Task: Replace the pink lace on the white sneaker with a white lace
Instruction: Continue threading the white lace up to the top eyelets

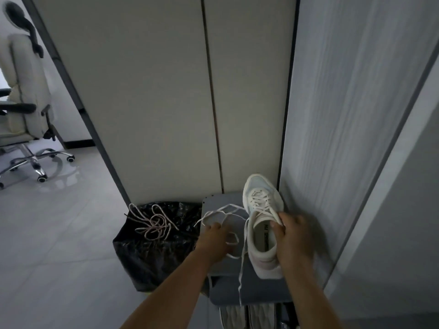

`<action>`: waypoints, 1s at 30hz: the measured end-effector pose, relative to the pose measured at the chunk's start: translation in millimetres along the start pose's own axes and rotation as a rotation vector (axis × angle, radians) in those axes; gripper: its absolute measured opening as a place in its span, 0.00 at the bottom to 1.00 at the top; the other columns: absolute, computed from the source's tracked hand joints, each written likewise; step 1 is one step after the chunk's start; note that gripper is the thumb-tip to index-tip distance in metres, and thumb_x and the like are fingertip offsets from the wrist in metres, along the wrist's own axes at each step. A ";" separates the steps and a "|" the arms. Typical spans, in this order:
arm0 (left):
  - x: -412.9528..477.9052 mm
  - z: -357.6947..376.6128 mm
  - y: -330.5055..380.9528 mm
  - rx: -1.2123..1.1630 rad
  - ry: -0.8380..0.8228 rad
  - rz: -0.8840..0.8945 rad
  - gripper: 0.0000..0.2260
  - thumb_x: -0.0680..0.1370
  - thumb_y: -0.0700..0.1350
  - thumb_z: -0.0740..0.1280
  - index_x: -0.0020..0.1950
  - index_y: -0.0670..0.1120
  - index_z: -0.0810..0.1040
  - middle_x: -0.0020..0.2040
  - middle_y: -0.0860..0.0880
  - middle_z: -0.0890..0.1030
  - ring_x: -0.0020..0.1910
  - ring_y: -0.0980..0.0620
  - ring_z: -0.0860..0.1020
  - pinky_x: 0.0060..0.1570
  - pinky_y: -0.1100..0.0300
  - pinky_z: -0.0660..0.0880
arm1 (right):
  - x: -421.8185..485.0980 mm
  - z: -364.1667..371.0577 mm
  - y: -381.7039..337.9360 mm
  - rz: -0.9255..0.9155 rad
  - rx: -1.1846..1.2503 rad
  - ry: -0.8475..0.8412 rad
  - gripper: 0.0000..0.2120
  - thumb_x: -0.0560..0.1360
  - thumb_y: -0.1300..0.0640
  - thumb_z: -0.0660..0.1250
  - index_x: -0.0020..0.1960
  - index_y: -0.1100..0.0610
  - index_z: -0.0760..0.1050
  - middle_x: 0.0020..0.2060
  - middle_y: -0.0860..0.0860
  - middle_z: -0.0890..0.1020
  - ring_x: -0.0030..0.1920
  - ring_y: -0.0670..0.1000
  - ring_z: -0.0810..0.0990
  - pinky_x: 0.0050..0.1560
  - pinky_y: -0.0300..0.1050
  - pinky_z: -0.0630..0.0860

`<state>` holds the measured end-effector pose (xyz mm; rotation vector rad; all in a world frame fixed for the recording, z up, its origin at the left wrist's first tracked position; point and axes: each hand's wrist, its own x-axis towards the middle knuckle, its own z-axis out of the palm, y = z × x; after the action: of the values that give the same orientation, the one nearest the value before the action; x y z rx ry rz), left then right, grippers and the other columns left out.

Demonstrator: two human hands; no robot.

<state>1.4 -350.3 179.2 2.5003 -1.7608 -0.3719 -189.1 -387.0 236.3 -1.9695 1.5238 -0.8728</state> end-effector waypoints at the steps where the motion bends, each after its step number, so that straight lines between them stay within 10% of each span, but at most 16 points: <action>1: 1.5 2.8 -1.7 0.073 0.003 0.001 0.18 0.77 0.46 0.63 0.67 0.47 0.68 0.65 0.43 0.69 0.64 0.41 0.68 0.64 0.51 0.66 | 3.1 4.4 2.1 0.018 -0.003 0.004 0.13 0.78 0.55 0.61 0.59 0.58 0.76 0.53 0.56 0.74 0.49 0.54 0.75 0.48 0.47 0.74; 6: -26.6 -15.5 -14.9 -0.366 0.257 -0.185 0.08 0.79 0.39 0.58 0.41 0.42 0.72 0.44 0.40 0.78 0.42 0.44 0.76 0.40 0.55 0.72 | 16.1 12.1 2.4 0.020 0.009 0.055 0.11 0.77 0.58 0.62 0.55 0.62 0.78 0.49 0.59 0.76 0.47 0.57 0.74 0.44 0.45 0.69; 11: -121.8 -70.4 -63.5 -0.948 0.654 -0.311 0.09 0.79 0.39 0.63 0.38 0.43 0.72 0.27 0.49 0.71 0.28 0.52 0.70 0.25 0.66 0.67 | 23.8 9.7 4.7 -0.029 0.121 0.079 0.10 0.76 0.62 0.63 0.55 0.65 0.78 0.49 0.63 0.79 0.46 0.56 0.75 0.44 0.42 0.64; 16: -260.0 -95.3 -99.5 -0.942 0.644 -0.277 0.09 0.75 0.42 0.69 0.34 0.46 0.77 0.25 0.43 0.76 0.21 0.52 0.71 0.23 0.67 0.66 | 25.3 0.1 10.8 0.176 0.265 -0.080 0.18 0.79 0.62 0.58 0.68 0.65 0.67 0.65 0.62 0.73 0.63 0.60 0.72 0.60 0.48 0.67; 19: -311.8 -83.1 -91.4 -0.973 0.555 -0.374 0.20 0.54 0.62 0.78 0.35 0.48 0.81 0.26 0.39 0.77 0.23 0.49 0.76 0.27 0.69 0.70 | 19.1 -4.9 0.7 0.137 0.170 -0.048 0.20 0.80 0.61 0.56 0.70 0.64 0.63 0.67 0.62 0.69 0.67 0.61 0.68 0.64 0.50 0.65; 22: -323.2 -64.7 -71.1 -0.984 0.515 -0.343 0.09 0.66 0.38 0.77 0.29 0.46 0.80 0.28 0.39 0.79 0.27 0.46 0.78 0.30 0.71 0.71 | -7.3 -15.1 -33.6 -0.185 0.163 0.017 0.17 0.78 0.63 0.57 0.66 0.63 0.69 0.63 0.59 0.74 0.63 0.58 0.71 0.60 0.42 0.66; 27: -322.3 -48.9 -33.7 -1.159 0.261 -0.231 0.14 0.73 0.31 0.69 0.33 0.48 0.82 0.28 0.45 0.79 0.24 0.55 0.74 0.27 0.65 0.72 | -131.1 -11.2 -86.7 -0.346 0.473 -0.992 0.13 0.77 0.54 0.62 0.61 0.50 0.72 0.58 0.46 0.78 0.58 0.41 0.76 0.57 0.33 0.73; 30: -314.1 -45.8 -18.5 -1.296 0.259 -0.262 0.09 0.73 0.27 0.64 0.40 0.39 0.79 0.31 0.45 0.79 0.27 0.53 0.74 0.27 0.64 0.70 | -179.8 2.3 -88.7 -0.367 0.381 -1.197 0.14 0.73 0.55 0.69 0.57 0.44 0.72 0.50 0.46 0.80 0.51 0.43 0.79 0.54 0.40 0.76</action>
<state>-70.9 -54.4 270.7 1.6460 -0.6398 -0.8077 -160.2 -190.7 265.1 -1.8757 0.2921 0.0154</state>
